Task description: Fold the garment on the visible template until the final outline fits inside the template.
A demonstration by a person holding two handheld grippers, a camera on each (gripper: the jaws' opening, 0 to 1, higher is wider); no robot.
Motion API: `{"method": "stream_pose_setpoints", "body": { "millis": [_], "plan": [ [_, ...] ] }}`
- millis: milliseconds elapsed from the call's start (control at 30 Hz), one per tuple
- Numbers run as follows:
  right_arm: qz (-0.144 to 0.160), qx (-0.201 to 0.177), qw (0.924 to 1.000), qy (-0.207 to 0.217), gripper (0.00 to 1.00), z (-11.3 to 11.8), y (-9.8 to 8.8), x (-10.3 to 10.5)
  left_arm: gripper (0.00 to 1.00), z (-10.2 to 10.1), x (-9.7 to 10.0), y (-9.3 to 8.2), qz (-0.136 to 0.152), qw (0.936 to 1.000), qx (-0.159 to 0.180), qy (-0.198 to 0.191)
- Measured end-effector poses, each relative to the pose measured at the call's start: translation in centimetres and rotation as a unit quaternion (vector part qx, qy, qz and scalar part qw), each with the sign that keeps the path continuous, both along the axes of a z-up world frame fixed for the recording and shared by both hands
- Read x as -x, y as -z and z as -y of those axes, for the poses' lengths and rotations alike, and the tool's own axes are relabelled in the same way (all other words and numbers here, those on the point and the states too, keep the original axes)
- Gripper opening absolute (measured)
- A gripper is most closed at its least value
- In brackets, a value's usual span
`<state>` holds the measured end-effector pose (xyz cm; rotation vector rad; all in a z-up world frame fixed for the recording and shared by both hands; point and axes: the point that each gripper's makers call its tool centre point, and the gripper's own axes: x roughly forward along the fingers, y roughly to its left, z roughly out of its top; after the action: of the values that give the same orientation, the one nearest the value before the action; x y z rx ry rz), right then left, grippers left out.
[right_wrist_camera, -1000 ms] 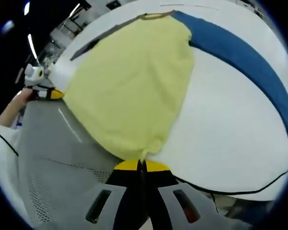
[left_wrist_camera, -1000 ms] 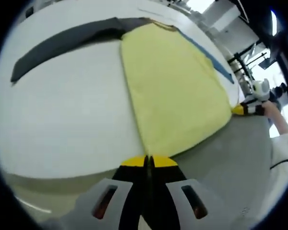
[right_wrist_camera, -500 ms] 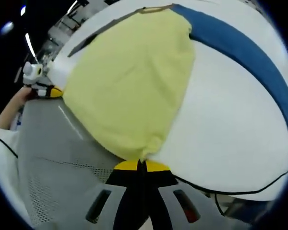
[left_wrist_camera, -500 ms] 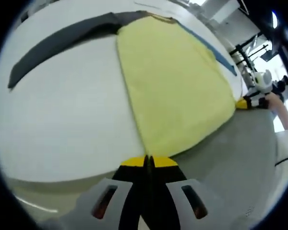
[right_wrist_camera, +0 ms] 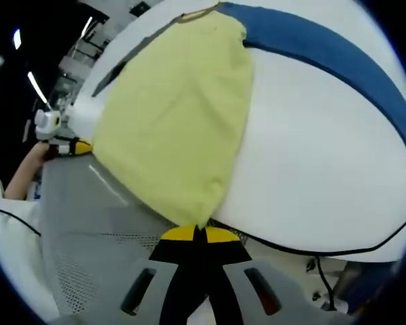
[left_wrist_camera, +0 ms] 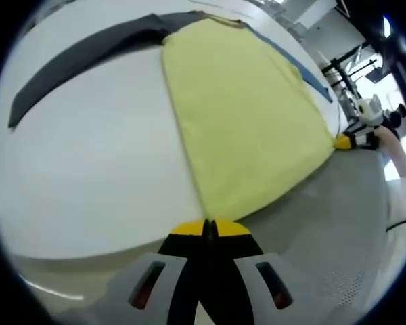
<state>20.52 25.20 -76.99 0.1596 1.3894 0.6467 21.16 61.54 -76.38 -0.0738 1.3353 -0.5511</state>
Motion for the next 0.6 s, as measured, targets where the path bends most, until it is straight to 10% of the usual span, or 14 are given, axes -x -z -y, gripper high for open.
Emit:
{"method": "stream_pose_setpoints", "body": {
  "millis": [600],
  "plan": [
    [0.059, 0.009, 0.9981, -0.011, 0.23, 2.2, -1.6, -1.1, 0.16, -0.3, -0.9, -1.4, 0.019, 0.9996, 0.020, 0.009]
  ]
}}
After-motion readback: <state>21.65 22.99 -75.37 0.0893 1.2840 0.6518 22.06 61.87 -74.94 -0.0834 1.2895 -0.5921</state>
